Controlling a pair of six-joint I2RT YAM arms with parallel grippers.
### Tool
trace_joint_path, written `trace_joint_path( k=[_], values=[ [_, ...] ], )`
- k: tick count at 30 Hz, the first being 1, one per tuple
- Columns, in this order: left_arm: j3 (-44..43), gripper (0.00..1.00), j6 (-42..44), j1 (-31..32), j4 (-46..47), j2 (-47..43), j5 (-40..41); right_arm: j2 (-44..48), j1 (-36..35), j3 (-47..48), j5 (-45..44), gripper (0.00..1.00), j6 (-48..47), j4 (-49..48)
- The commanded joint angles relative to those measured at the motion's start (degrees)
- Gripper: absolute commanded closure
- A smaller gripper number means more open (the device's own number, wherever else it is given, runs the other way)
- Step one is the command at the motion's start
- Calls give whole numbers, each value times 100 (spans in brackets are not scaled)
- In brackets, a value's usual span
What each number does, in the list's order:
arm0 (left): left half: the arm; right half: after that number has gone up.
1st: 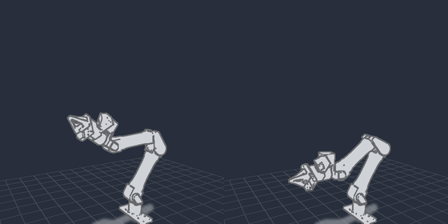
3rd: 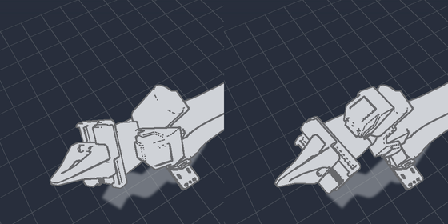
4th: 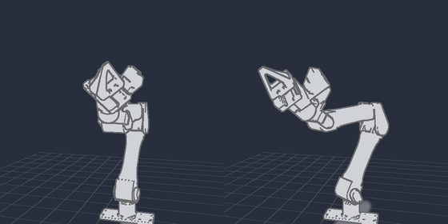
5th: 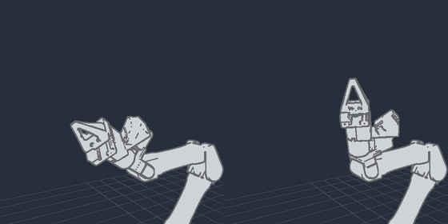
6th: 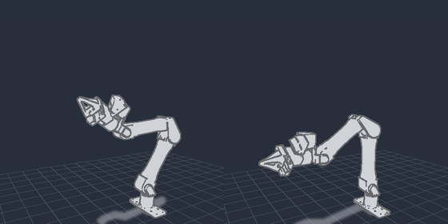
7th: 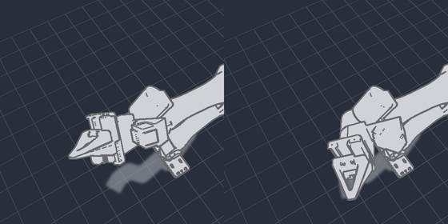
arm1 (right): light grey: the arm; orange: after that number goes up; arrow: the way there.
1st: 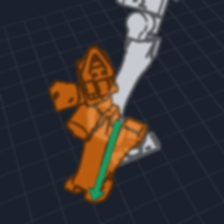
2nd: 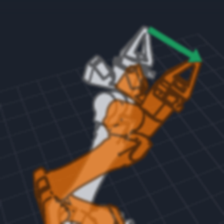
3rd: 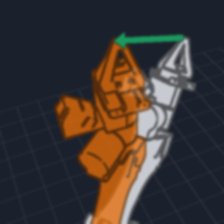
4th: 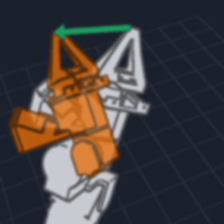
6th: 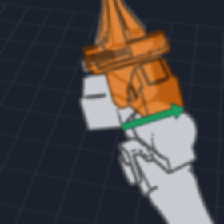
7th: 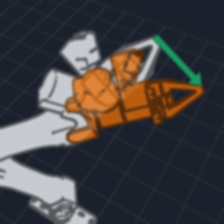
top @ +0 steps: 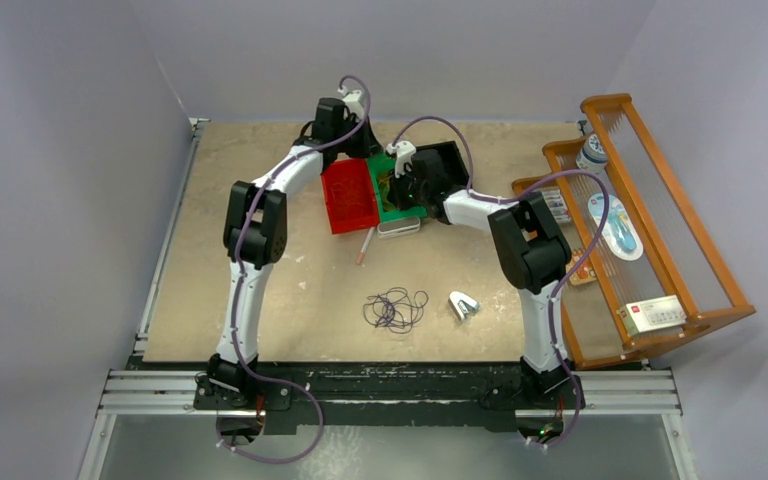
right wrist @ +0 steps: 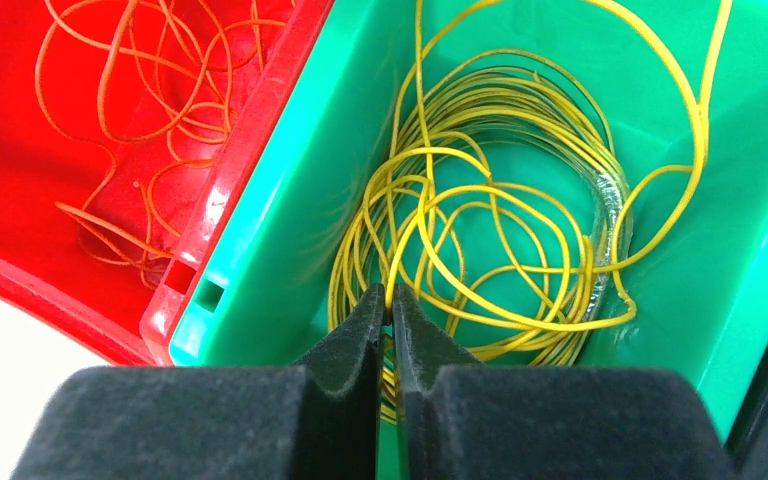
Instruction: Untangle the cables
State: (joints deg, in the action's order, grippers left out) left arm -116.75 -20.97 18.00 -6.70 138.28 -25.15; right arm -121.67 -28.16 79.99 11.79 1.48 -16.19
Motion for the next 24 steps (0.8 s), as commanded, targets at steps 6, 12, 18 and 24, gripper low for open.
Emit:
trace_joint_path(
  k=[6, 12, 18, 24],
  values=[
    [213, 100, -140, -6, 346, -610, -198, 64, -2, 1, 157, 93, 96, -169],
    [486, 100, -183, -5, 497, -747, -224, 55, -1, -11, 183, 93, 132, -213],
    [748, 100, -206, -7, 616, -901, -234, 64, 2, -42, 183, 93, 161, -236],
    [1038, 100, -248, -1, 705, -986, -264, 177, 2, -152, 183, 93, 266, -365]
  ],
)
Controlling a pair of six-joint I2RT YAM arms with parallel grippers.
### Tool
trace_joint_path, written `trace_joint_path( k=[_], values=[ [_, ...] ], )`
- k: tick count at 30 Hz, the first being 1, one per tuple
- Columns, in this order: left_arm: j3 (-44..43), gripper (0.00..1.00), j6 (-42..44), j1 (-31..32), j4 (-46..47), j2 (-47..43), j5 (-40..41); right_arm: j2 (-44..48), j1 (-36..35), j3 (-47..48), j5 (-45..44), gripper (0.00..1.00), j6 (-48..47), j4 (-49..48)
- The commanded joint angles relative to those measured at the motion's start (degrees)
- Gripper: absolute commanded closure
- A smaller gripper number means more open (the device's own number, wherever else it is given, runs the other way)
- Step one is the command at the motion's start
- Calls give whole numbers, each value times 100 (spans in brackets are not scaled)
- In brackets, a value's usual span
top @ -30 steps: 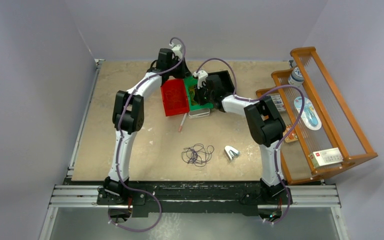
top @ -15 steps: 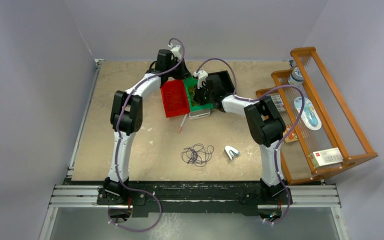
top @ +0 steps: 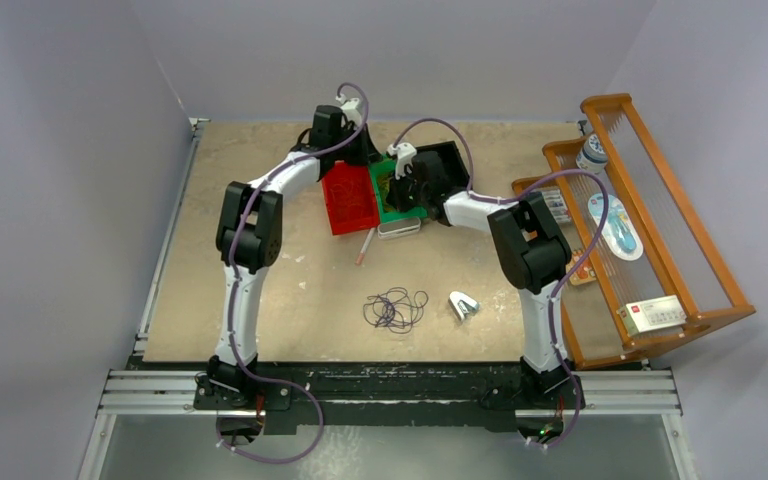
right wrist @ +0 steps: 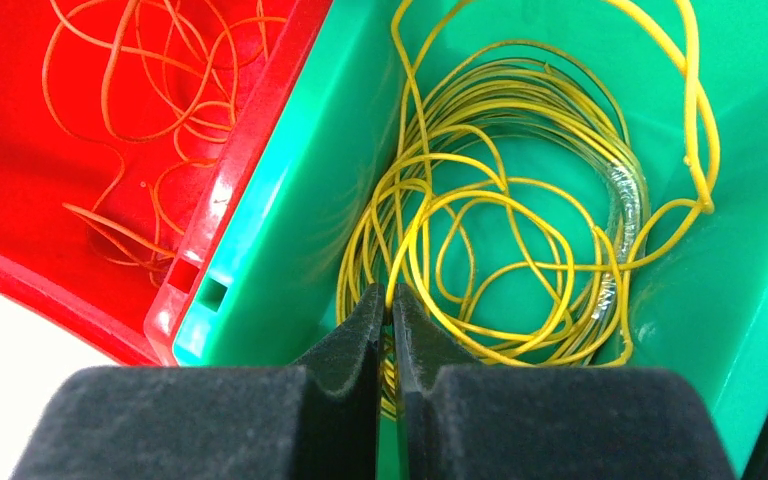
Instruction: Untangle the cables
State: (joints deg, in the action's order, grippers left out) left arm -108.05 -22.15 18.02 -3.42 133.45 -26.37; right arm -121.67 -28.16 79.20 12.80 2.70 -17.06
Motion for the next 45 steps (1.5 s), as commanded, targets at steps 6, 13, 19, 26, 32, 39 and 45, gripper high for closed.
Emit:
trace_joint_path(
  k=[6, 13, 19, 26, 32, 39, 45],
  values=[
    [485, 100, -136, 5, 491, -662, -127, 348, 5, -197, 50, 84, 253, -461],
    [477, 100, -167, 17, 487, -587, -94, 803, 8, -448, -108, 74, 317, -678],
    [424, 100, -79, 73, 343, -527, 40, 1326, 10, -642, -366, 67, 305, -727],
    [174, 100, 132, 162, -61, -432, 441, 1916, 9, -945, -867, 59, 320, -853],
    [-81, 100, 252, 258, -358, -343, 790, 2260, 53, -1204, -1138, 57, 442, -1034],
    [-188, 95, 157, 288, -377, -497, 873, 2271, 83, -1266, -1157, 57, 548, -1110],
    [-80, 84, 45, 287, -246, -708, 901, 2281, 103, -1235, -1157, 57, 587, -1154]
  ],
)
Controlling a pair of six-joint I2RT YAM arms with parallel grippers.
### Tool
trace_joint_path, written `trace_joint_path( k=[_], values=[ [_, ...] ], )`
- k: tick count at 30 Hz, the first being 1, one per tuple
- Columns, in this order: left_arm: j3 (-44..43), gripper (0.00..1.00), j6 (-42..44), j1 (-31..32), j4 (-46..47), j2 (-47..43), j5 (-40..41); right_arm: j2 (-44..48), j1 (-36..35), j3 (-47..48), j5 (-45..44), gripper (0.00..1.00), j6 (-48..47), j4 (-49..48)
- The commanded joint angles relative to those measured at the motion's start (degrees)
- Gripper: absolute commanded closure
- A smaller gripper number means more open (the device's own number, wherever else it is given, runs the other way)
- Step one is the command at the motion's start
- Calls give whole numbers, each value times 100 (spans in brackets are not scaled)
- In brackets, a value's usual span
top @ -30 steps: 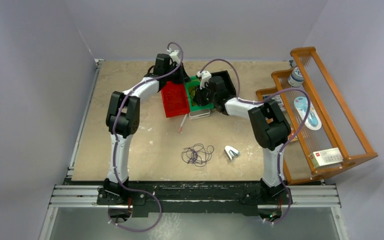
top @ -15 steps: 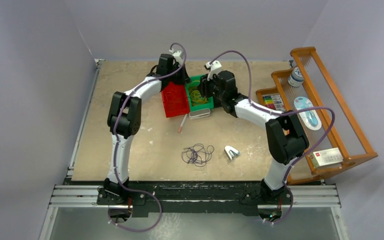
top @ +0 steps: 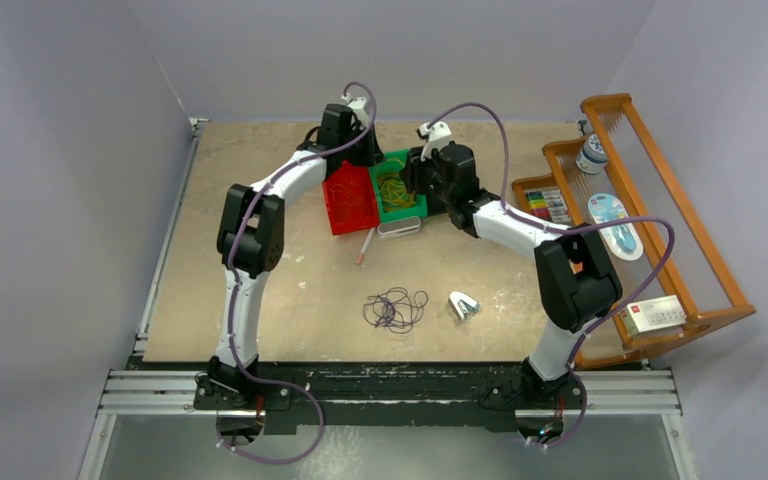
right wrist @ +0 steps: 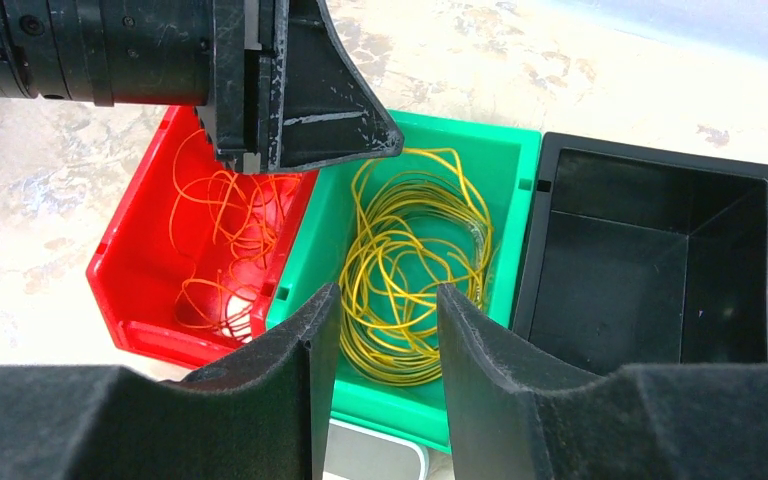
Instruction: Untangle the cables
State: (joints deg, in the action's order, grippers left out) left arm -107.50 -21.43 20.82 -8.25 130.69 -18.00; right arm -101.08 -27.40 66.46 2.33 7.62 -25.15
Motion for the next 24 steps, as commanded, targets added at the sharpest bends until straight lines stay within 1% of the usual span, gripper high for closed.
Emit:
trace_joint_path(
  k=[1, 6, 12, 15, 19, 24],
  values=[
    [-119, 82, -53, 11, 256, -457, 60, 214, 27, 50, -97, 56, 98, -336],
    [31, 74, -216, -1, 438, -684, 150, 211, 33, 76, -93, 56, 107, -358],
    [326, 71, -438, -5, 720, -1142, 252, 131, 50, 192, -34, 56, 130, -364],
    [629, 71, -665, -7, 914, -1477, 445, 17, 57, 303, 2, 56, 143, -353],
    [1289, 72, -1023, -3, 1097, -2089, 1046, -282, 52, 550, 9, 56, 198, -301],
    [2228, 73, -1183, 1, 773, -3151, 2126, -739, 58, 967, -40, 57, 284, -252]
  ],
)
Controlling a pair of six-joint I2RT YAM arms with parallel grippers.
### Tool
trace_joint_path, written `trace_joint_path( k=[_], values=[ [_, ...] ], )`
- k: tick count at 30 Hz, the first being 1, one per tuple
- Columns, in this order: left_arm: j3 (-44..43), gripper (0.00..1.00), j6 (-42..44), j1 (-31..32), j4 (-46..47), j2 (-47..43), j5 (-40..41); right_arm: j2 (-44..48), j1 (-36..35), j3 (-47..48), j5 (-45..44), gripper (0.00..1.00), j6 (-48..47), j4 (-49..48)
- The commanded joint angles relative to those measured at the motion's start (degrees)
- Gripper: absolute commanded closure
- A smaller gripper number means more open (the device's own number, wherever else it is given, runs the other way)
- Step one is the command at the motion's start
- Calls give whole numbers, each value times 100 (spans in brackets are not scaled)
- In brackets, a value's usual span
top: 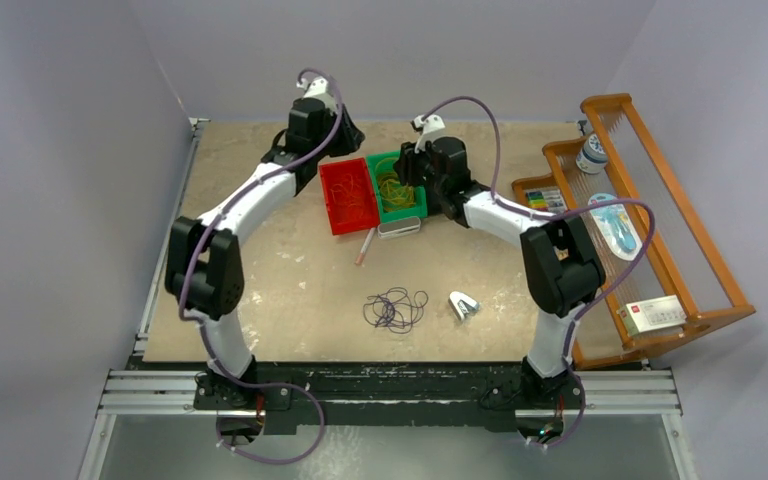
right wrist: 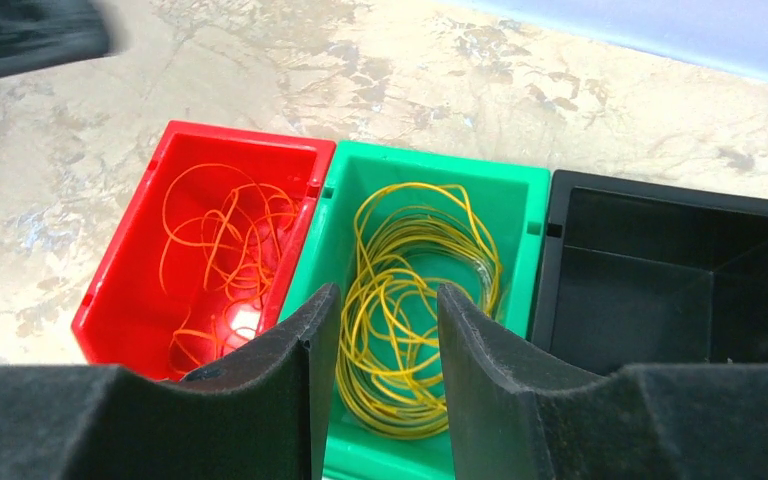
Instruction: Untangle the cables
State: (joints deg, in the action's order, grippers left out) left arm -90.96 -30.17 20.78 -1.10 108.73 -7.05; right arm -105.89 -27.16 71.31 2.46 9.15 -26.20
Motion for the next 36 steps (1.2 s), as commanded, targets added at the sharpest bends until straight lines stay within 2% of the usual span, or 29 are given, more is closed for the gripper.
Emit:
trace_joint_path(
  k=[1, 8, 14, 19, 30, 36],
  values=[
    [752, 73, -321, 6, -27, -1189, 1189, -354, 33, 587, -68, 57, 154, -107],
    [1884, 73, -179, -1, -661, -2766, 1682, -988, 37, 1303, -161, 57, 193, 81],
    [2158, 73, 187, -1, -1334, -3453, 1858, -1478, 61, 1857, -240, 57, 272, 291],
    [2266, 73, 382, 4, -1517, -3712, 2059, -1752, 80, 2160, -250, 57, 319, 382],
    [2330, 73, 461, -3, -1491, -3707, 2171, -2233, 106, 2659, -421, 57, 183, 438],
    [2341, 73, 483, -3, -1490, -3656, 2190, -2315, 105, 2582, -336, 59, 194, 400]
  ],
)
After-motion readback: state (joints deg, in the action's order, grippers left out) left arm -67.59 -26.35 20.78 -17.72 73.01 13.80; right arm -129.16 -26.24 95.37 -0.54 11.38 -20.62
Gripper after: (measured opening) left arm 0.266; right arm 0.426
